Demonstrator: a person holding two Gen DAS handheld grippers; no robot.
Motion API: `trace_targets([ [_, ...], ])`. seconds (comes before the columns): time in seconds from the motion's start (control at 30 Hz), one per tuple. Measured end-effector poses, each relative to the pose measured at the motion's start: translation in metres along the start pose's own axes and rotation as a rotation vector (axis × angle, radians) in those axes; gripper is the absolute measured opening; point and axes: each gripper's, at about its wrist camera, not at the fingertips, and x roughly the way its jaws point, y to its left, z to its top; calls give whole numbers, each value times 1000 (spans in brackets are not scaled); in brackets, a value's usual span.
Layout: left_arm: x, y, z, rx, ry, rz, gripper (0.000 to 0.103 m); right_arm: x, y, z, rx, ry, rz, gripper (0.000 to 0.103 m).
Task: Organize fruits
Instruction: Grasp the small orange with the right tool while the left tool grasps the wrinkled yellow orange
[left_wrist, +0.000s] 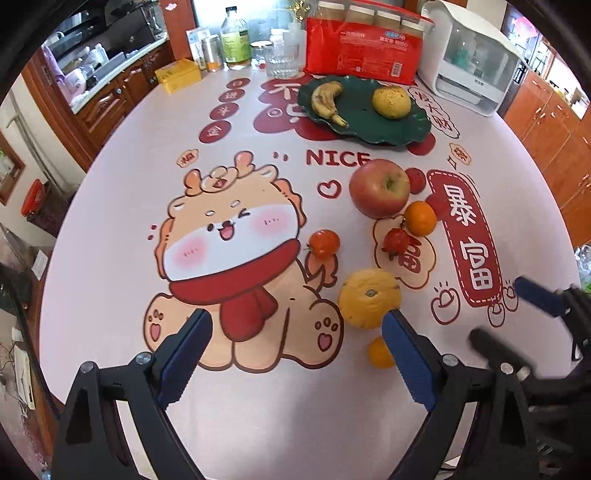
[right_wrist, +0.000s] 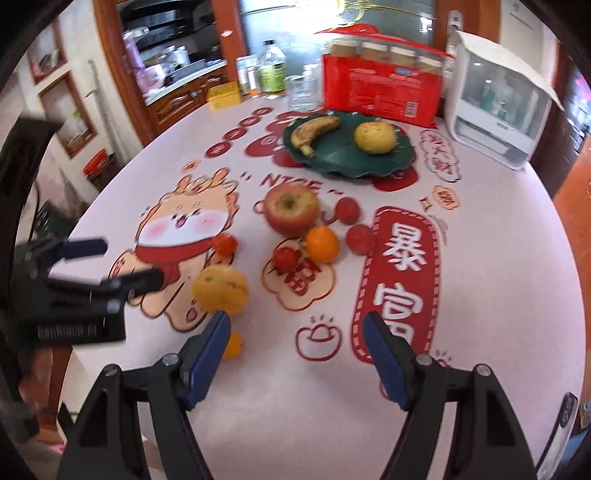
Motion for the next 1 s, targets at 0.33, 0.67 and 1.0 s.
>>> trace_targets([
  [0.33, 26, -14, 2, 34, 52, -46, 93, 35, 23, -25, -95, 33, 151, 74],
  [0.67, 41, -16, 4, 53, 88, -91, 93, 55, 38, -32, -147, -19, 164, 67],
  [1.0, 53, -16, 5, 30, 112, -117, 92, 72, 43, -37, -137, 2, 183, 38],
])
